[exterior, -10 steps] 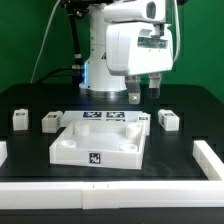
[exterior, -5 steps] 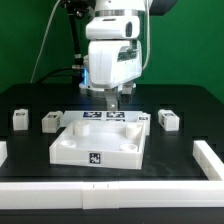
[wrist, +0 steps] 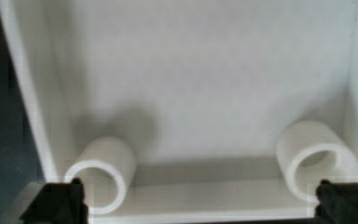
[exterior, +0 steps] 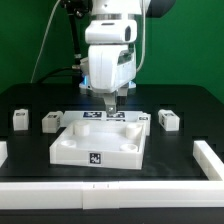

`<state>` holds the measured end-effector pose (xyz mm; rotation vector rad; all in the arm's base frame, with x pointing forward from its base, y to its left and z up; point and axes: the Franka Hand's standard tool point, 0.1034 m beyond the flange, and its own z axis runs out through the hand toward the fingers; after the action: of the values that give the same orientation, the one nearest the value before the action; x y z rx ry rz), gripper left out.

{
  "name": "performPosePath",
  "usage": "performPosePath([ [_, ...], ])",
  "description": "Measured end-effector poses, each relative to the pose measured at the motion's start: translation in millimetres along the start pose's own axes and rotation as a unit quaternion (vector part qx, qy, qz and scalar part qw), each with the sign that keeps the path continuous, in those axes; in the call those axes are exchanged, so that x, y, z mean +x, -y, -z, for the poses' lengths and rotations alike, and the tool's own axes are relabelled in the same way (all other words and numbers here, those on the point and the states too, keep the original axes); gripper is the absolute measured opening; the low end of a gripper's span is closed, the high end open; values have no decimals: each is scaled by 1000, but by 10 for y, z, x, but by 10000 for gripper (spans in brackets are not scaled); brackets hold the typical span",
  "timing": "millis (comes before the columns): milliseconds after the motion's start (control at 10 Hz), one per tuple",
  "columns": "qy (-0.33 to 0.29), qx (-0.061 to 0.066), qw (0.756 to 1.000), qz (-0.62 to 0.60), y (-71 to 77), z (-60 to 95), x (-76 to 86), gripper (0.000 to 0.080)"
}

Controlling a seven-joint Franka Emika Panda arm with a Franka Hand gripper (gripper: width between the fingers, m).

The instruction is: Assemble one leg

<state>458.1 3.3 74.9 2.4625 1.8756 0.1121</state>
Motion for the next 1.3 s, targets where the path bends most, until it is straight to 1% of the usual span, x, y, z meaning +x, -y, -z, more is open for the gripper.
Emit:
performPosePath([
  [100, 3, 12, 1000, 17, 160, -58, -5, 650],
  [300, 6, 27, 999, 35, 274, -163, -22, 650],
  [500, 8, 47, 998, 29, 400, -331, -119, 650],
  [700, 6, 59, 998, 28, 538, -517, -125, 650],
  [900, 8, 74, 997, 27, 610, -603, -150, 650],
  [1200, 8, 73, 997, 25, 608, -603, -155, 650],
  [1300, 8, 74, 997, 25, 610, -604, -155, 530],
])
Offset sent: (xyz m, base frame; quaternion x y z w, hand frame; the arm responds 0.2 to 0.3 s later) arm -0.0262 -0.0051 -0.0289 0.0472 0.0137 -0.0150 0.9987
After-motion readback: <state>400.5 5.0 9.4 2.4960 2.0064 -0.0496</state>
